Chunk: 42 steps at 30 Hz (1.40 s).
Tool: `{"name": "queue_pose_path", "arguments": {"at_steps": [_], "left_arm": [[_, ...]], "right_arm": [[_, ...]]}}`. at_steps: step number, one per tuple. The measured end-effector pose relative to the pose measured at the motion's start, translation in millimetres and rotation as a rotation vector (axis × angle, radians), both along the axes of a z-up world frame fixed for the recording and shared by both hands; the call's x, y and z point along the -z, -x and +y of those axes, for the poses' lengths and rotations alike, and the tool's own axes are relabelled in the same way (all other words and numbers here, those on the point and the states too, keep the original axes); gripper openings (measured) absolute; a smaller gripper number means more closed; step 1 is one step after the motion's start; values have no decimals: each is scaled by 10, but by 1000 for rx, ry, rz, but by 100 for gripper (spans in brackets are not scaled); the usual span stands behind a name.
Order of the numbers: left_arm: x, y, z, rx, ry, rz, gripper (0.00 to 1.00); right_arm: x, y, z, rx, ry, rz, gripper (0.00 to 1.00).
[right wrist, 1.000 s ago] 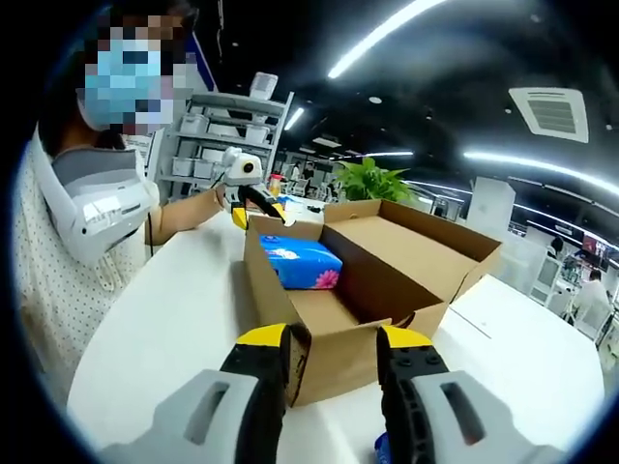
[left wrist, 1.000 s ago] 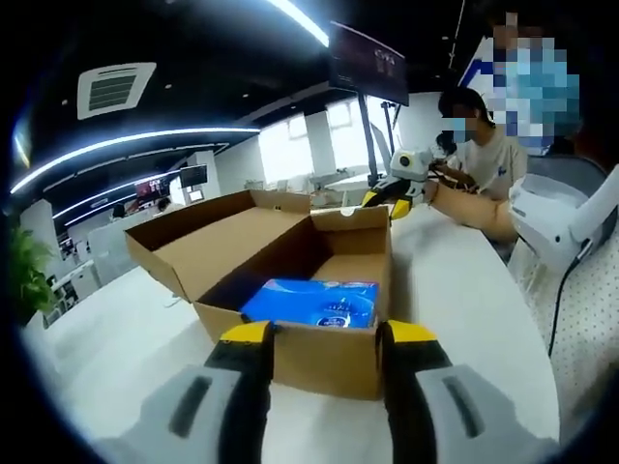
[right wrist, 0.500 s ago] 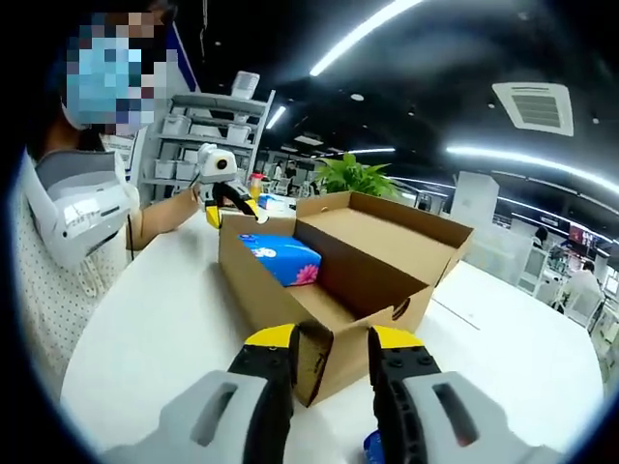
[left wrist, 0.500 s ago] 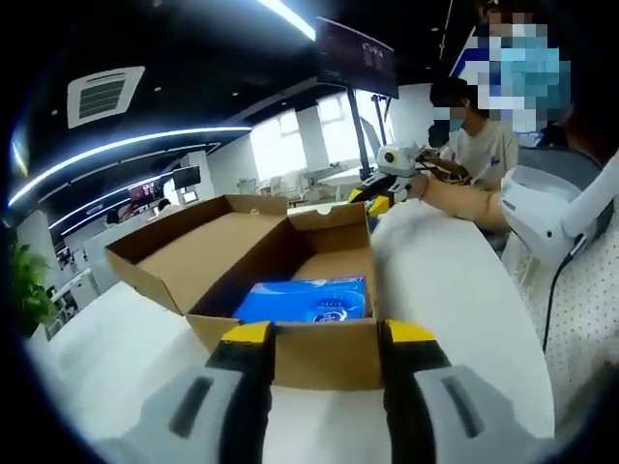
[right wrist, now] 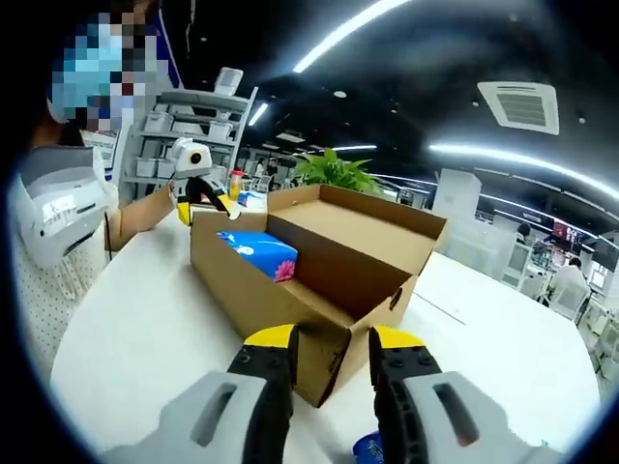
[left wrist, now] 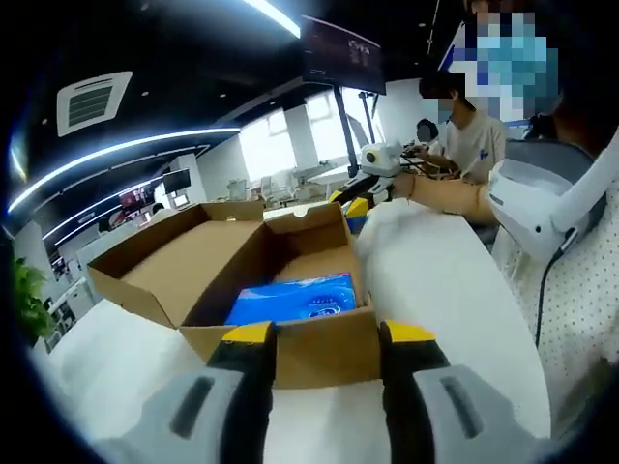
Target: Operate the shoe box by opening the lid, removing the specified soft item, and placing it in the target area until the item is outside and the box remains undamaged.
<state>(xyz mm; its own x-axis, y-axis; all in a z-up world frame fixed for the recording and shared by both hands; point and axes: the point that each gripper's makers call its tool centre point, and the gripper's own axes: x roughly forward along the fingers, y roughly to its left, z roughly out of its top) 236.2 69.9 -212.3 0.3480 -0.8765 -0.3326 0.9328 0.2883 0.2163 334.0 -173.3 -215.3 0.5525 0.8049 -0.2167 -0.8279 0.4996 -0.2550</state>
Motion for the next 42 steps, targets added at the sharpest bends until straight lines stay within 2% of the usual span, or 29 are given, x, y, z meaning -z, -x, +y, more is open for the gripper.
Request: {"name": "queue_pose_path", "arguments": {"at_steps": [10, 17, 27, 36, 42], "left_arm": [[-3, 12, -6, 9, -2, -3, 42], [-11, 34, -30, 20, -2, -8, 42], [-17, 45, -44, 32, 3, -11, 43], [-17, 42, -43, 33, 9, -6, 43], [-22, 32, -43, 36, 26, 10, 43]], "right_arm": [[5, -70, 10, 33, -23, -6, 29], [33, -73, 78, 38, -5, -22, 38], [7, -110, 52, 59, -28, -1, 34], [-229, -130, -9, 98, -149, 17, 34], [-356, -125, 28, 107, -173, -1, 35]]}}
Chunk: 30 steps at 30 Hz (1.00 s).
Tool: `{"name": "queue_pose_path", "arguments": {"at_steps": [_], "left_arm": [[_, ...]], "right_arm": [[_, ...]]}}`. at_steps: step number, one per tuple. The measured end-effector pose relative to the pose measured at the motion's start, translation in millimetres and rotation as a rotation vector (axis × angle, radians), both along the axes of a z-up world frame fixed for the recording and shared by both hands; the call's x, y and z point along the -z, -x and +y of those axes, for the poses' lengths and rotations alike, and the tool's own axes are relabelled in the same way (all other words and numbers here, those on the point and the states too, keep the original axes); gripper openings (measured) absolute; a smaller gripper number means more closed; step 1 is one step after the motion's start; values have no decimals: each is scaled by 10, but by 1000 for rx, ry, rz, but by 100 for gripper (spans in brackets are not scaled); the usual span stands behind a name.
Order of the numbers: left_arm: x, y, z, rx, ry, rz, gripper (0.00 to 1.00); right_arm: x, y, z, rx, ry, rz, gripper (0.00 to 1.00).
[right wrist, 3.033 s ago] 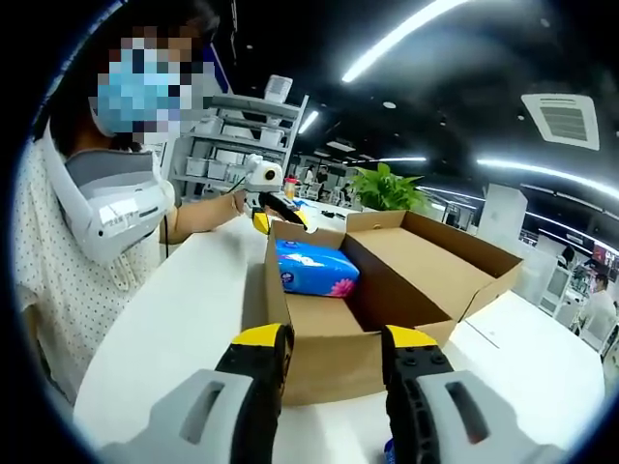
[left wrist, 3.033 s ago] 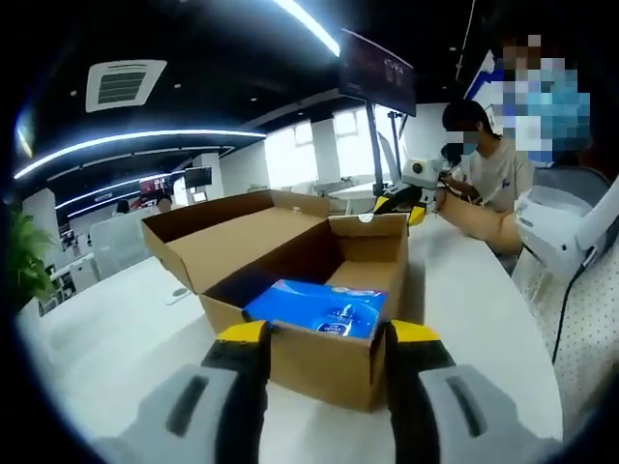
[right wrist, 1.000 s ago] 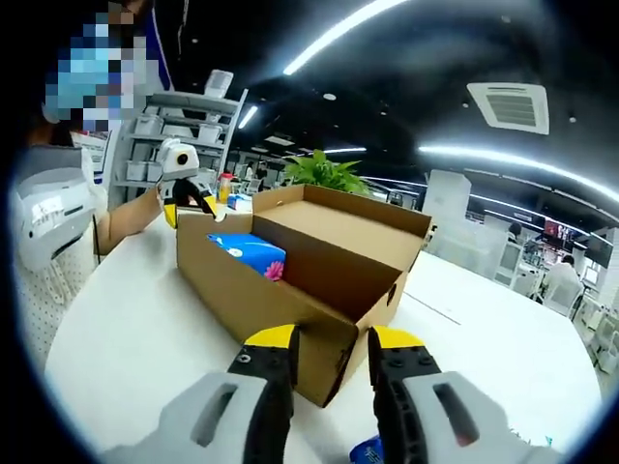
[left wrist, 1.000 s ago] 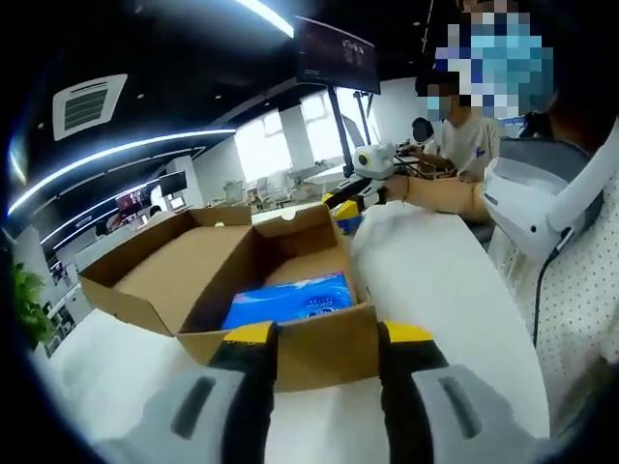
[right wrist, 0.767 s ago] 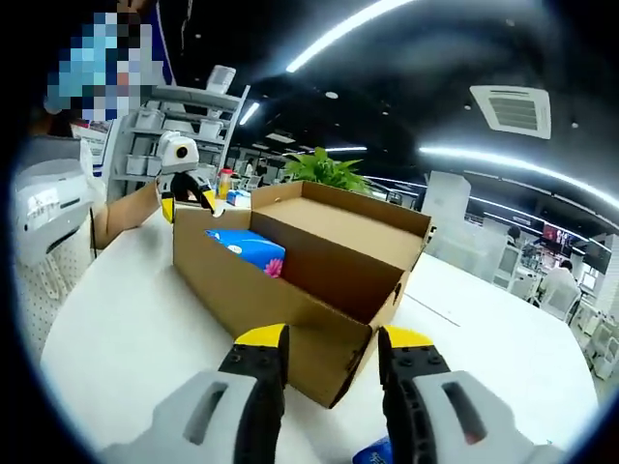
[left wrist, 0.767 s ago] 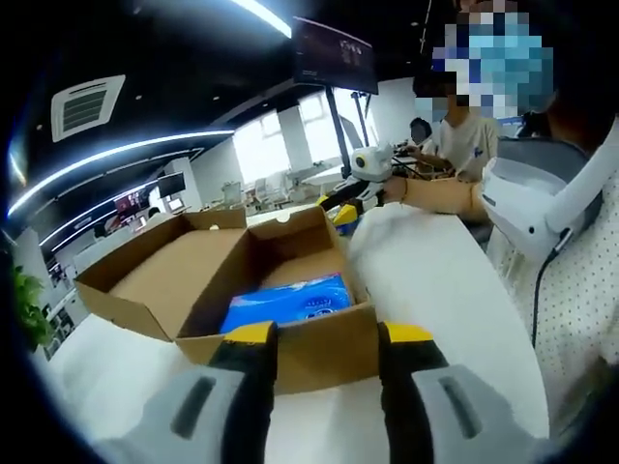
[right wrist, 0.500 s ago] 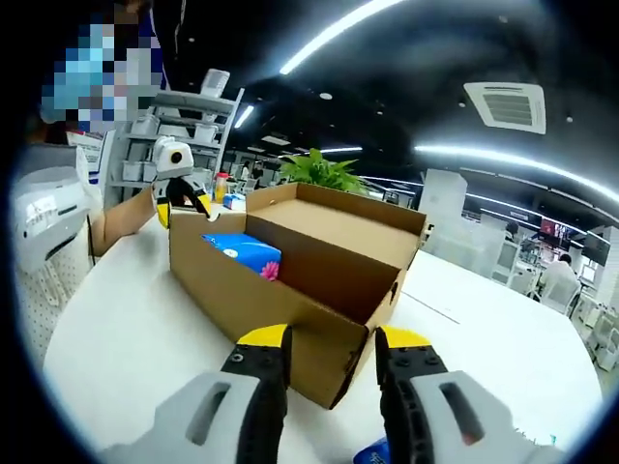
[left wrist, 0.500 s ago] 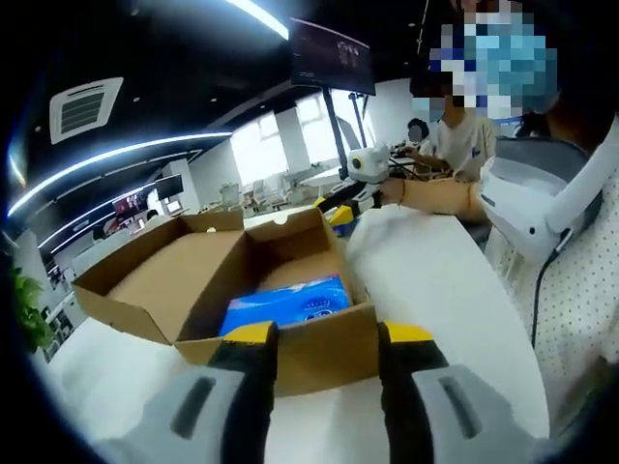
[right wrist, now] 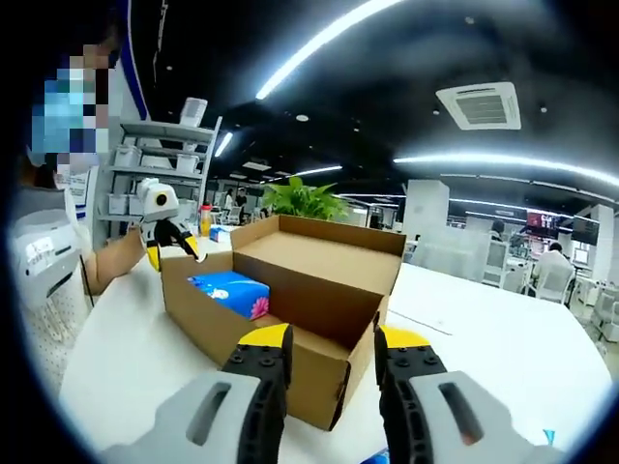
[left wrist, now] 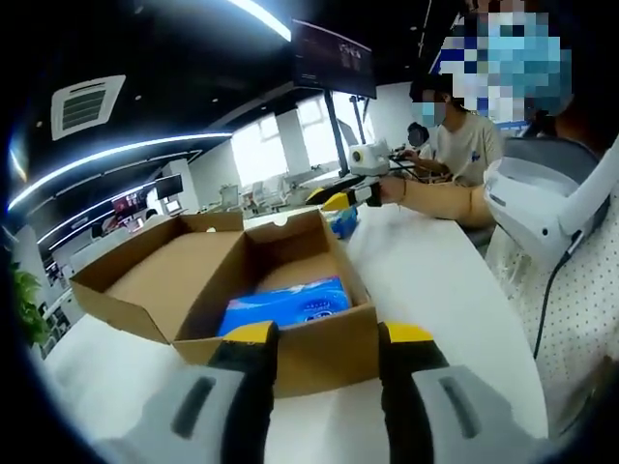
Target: Operate the shoe box by opening the lid, removing the specified soft item, and placing it in the target area until the item is outside and the box remains undamaged.
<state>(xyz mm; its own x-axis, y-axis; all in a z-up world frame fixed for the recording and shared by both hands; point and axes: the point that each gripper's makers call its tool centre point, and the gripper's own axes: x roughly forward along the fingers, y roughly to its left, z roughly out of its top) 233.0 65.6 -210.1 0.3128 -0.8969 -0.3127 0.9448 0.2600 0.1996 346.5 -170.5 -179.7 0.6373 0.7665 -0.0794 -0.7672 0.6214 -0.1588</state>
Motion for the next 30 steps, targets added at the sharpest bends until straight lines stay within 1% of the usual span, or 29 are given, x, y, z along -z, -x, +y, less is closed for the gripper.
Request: {"name": "queue_pose_path", "arguments": {"at_steps": [2, 6, 8, 10, 13, 15, 18, 22, 25, 30], "left_arm": [[0, -1, -4, 1, 4, 2, 43], [-9, -6, 3, -1, 19, 20, 42], [-9, -4, 6, -1, 21, 23, 42], [-8, -1, 8, -2, 21, 22, 42], [-10, -2, 12, -4, 25, 27, 42], [-10, 0, 14, -4, 26, 28, 42], [-15, -1, 15, -7, 36, 41, 42], [-18, 0, 15, -12, 43, 54, 42], [-16, 1, 16, -14, 41, 52, 43], [-16, -1, 15, -14, 44, 55, 43]], "right_arm": [[-63, 9, 16, 1, -6, -9, 35], [-238, 15, 92, 2, -32, -2, 34], [-316, 17, 141, 11, -4, -29, 34], [-395, 41, 209, 5, -5, -31, 34], [-505, 79, 339, -27, -22, -6, 34], [-553, 82, 424, -31, -19, 7, 34], [-552, 83, 566, -38, 7, 29, 35], [-518, 110, 759, -66, 32, 73, 36], [-506, 159, 907, -91, 60, 95, 39], [-533, 193, 1069, -109, 85, 129, 42]]}}
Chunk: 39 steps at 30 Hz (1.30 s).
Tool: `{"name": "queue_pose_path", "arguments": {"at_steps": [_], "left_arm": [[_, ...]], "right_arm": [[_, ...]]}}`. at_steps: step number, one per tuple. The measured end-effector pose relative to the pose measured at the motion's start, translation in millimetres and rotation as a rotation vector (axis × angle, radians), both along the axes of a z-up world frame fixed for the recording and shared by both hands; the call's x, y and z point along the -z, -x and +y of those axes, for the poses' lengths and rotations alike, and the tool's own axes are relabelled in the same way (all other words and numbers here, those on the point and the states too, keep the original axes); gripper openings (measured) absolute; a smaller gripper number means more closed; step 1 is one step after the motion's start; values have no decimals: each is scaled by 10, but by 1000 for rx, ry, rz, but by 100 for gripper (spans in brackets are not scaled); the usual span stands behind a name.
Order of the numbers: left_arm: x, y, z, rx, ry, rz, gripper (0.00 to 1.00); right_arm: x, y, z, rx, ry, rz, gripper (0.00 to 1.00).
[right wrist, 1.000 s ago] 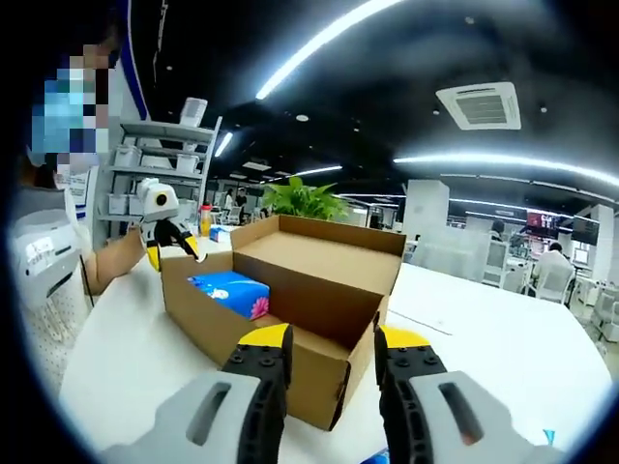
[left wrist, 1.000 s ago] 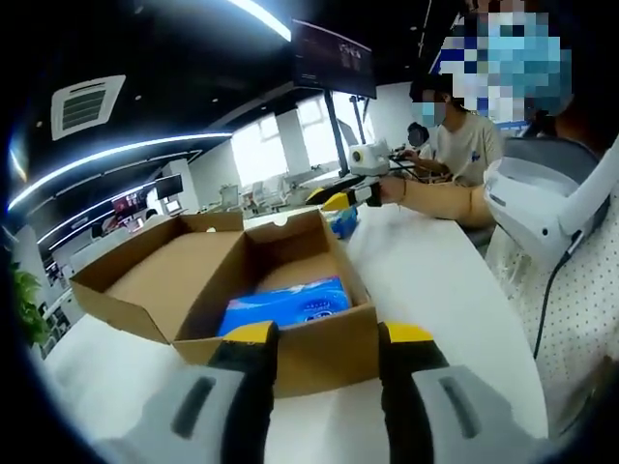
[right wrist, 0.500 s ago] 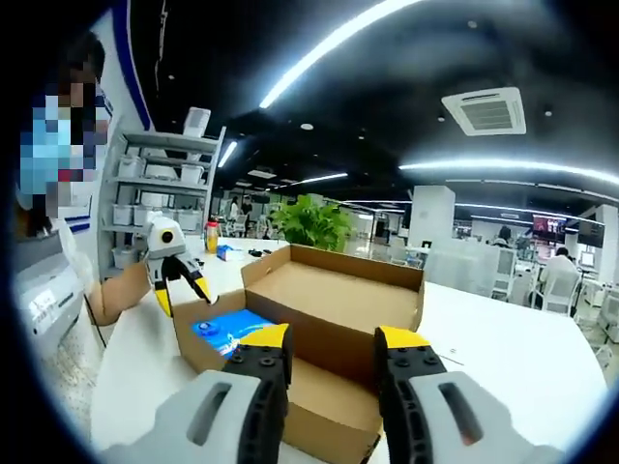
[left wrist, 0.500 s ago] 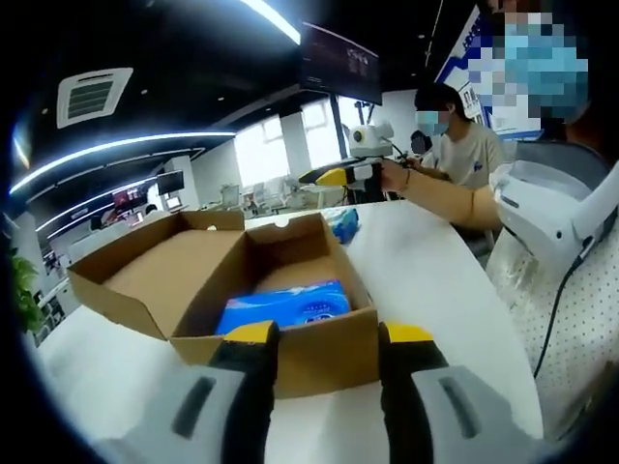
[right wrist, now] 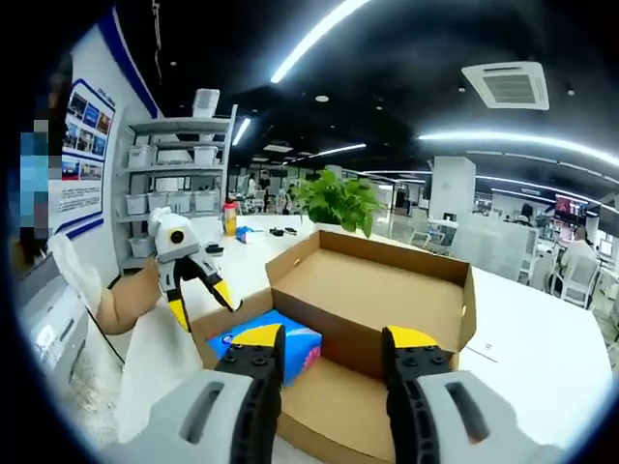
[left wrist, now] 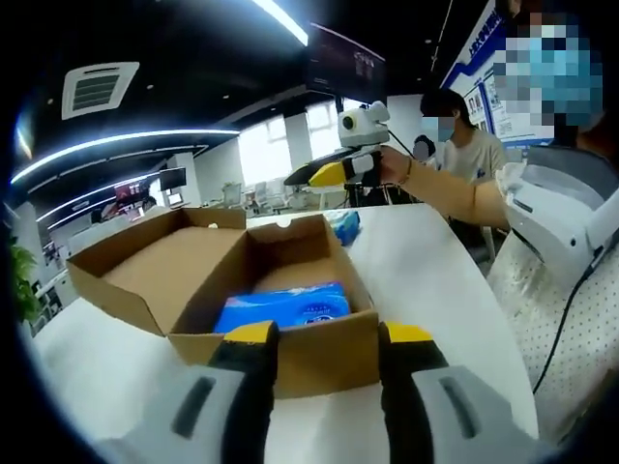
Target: Operate the shoe box by opening the lid, removing the specified soft item, and placing it in the target area until the item is outside and the box remains undamaged.
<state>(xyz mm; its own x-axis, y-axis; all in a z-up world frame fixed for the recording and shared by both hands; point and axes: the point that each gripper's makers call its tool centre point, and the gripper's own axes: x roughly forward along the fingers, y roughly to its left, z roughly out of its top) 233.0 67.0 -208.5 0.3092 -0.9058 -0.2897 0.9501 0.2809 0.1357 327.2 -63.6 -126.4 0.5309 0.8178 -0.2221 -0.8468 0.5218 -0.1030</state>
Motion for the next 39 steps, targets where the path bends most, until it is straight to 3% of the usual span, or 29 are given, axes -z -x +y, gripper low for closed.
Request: {"name": "queue_pose_path", "arguments": {"at_steps": [5, 11, 18, 29, 39], "left_arm": [[1, -2, -2, -1, -3, -3, 43], [22, 17, -42, -1, -4, -6, 43], [22, 17, -57, 1, 1, -5, 43], [-16, 4, -61, 3, 9, 3, 43], [-23, 0, -48, 1, 8, 0, 43]], "right_arm": [[34, 101, 255, -51, 31, 84, 47], [113, 126, 595, -74, 114, 110, 51], [393, 158, 994, -91, 218, 204, 55], [757, 111, 1137, -56, 311, 322, 66], [1064, 183, 1216, -42, 446, 392, 75]]}}
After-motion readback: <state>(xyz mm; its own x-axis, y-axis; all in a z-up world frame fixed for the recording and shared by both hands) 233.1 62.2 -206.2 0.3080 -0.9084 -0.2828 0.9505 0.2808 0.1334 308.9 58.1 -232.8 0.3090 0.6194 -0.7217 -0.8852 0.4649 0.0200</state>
